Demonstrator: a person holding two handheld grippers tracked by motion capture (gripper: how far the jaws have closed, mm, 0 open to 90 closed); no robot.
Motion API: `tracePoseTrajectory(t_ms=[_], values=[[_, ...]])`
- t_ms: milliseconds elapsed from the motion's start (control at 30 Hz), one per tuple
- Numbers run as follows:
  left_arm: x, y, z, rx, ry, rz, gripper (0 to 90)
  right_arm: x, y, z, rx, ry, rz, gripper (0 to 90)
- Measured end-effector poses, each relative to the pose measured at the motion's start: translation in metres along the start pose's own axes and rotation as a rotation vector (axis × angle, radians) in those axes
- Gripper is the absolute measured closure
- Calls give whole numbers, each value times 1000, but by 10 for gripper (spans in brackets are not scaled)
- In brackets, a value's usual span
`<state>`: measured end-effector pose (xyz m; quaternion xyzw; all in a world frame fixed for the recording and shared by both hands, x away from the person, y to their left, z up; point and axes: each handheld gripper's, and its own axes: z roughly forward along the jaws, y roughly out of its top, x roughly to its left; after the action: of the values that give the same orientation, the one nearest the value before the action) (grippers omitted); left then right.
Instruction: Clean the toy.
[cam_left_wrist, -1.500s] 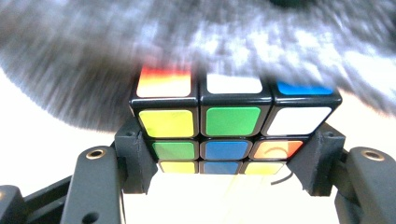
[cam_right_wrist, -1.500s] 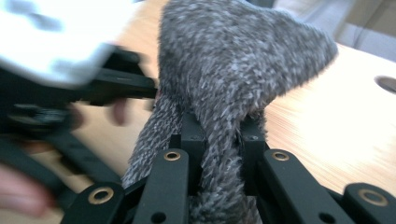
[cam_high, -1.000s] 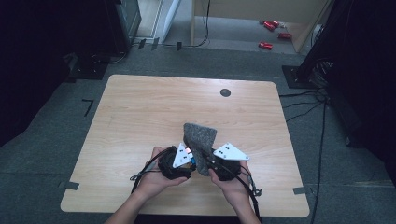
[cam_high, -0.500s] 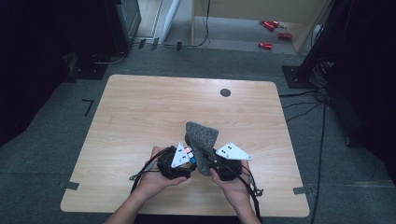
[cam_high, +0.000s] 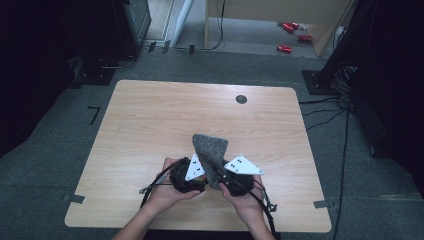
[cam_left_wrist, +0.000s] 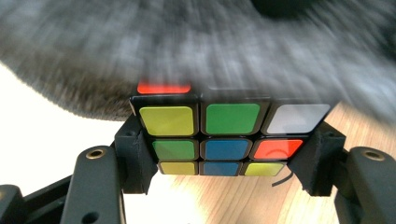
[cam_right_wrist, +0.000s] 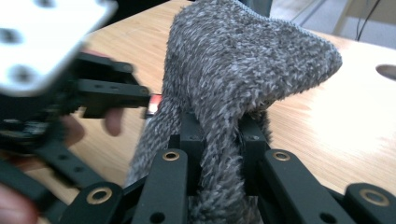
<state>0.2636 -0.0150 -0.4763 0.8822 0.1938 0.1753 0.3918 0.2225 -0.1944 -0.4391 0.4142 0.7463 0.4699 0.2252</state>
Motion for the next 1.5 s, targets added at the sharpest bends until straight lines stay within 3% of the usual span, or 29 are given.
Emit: tracePoseTrajectory(t_ms=[100, 133, 200, 267, 333, 400, 500, 567, 667, 733, 800, 867, 967, 1033, 1100, 1167, 1233, 1267, 1367, 1433, 1467, 1500], values=[[-3, 1, -1, -11, 1, -2, 354, 20, 3, -2, -4, 27, -74, 779], [-3, 2, -2, -12, -1, -1, 354, 19, 4, -3, -2, 25, -80, 779], [-2, 3, -5, -20, 1, -4, 354, 10, 5, -5, -16, 36, -43, 779], [-1, 2, -6, -18, 4, -2, 354, -6, 4, -7, -5, -17, -2, 780], [-2, 2, -6, -24, 3, -4, 354, -14, 2, -8, 2, -8, 46, 780], [-2, 2, -6, -28, 16, -3, 354, -8, 2, -9, -1, -18, 25, 780], [-1, 1, -6, -35, 14, -16, 354, 14, 6, -6, -10, 23, -41, 778], [-1, -1, -7, -39, 11, -27, 354, 21, 8, -3, -1, 22, -73, 777], [0, -3, -6, -36, 13, -30, 354, 7, 8, -2, -9, 35, -22, 778], [0, -3, -5, -36, 14, -26, 353, -8, 4, -1, 0, 1, 40, 781], [0, -3, -5, -42, 6, -30, 353, -11, 3, -2, -2, 1, 55, 781], [0, -2, -5, -50, 2, -38, 353, -2, 4, -3, -12, -4, 20, 781], [-2, -2, -6, -52, 5, -31, 353, 20, 7, -3, -27, 33, -53, 780], [-2, -2, -7, -50, 16, -29, 353, 24, 7, -2, -27, 19, -77, 780], [-2, -2, -7, -50, 26, -27, 353, 12, 6, -2, -35, 25, -34, 781], [-1, -2, -9, -53, 26, -34, 353, -2, 5, -3, -33, -20, 21, 781], [0, -2, -9, -64, 22, -39, 353, -10, 4, -5, -31, -4, 95, 780], [1, -2, -9, -73, 22, -49, 353, -9, 5, -6, -33, 1, 104, 779], [1, -2, -9, -79, 17, -63, 353, 11, 10, -6, -41, 44, 43, 776], [0, -2, -9, -70, 24, -50, 353, 22, 11, -4, -35, 46, -2, 776], [0, -2, -9, -66, 27, -49, 353, 24, 11, -3, -29, 34, -21, 775], [0, -2, -9, -65, 29, -47, 353, 21, 10, -3, -31, 43, -10, 775]])
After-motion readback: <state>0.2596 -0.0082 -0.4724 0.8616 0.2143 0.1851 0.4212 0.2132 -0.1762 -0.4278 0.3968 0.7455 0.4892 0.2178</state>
